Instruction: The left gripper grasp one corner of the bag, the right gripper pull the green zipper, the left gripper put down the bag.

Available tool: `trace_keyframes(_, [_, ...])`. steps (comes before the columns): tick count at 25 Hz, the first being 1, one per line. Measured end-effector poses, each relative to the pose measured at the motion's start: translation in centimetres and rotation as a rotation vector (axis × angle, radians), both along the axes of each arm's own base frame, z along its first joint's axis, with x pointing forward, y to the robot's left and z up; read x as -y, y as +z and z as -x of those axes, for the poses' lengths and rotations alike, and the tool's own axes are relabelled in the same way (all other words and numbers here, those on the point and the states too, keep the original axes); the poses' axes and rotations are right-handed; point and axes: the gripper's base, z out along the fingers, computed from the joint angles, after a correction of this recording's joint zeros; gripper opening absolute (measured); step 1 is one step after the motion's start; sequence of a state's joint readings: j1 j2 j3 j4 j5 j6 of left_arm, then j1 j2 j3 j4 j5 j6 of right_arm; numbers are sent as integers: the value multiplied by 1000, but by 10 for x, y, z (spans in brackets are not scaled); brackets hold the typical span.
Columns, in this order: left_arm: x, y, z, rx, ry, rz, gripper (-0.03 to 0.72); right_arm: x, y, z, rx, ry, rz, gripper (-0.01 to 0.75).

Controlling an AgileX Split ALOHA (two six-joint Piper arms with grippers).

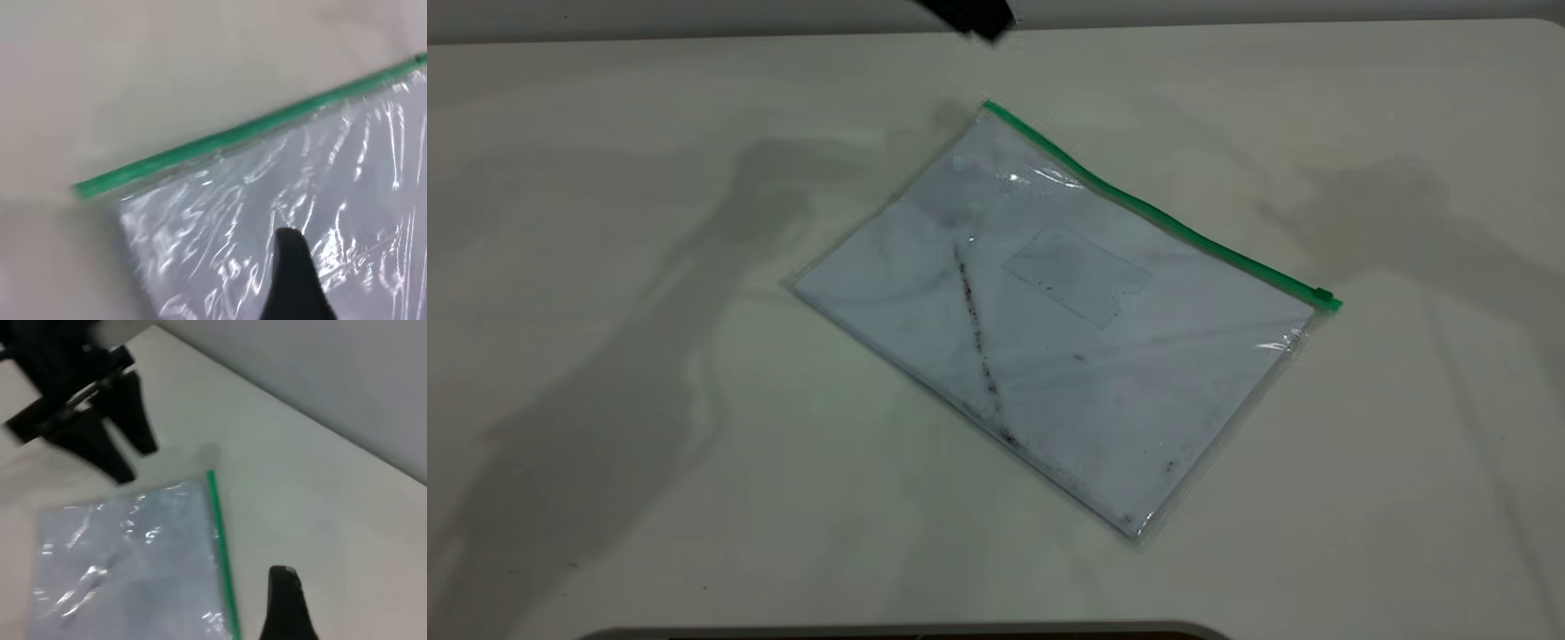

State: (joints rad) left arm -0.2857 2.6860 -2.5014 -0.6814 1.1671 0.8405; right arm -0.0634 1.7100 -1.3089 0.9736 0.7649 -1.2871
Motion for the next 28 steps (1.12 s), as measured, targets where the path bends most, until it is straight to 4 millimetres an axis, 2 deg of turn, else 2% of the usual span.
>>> trace_keyframes(3, [-15,59,1,63,107,-40,553,-2,50,43,-39,-17,-6,560])
trace_keyframes(6, [-33,120,9,132,256,-104,536,-2,86,88,-83,-56,13,560])
trace_keyframes(10, [-51,191,29,230,431,-144,512,3,117,139,-116,-156,55,560])
trace_keyframes(15, [-67,262,62,367,512,-127,509,7,135,188,-154,-266,67,560])
trace_keyframes(18, [-75,298,89,424,533,-98,509,11,130,210,-172,-332,95,560])
trace_keyframes(21, [-86,326,123,465,551,-108,509,14,108,234,-210,-379,122,560])
trace_keyframes(24, [-99,334,155,456,570,-157,509,14,76,258,-265,-395,139,560])
trace_keyframes(28, [-113,318,198,368,584,-228,509,15,28,280,-295,-442,130,560])
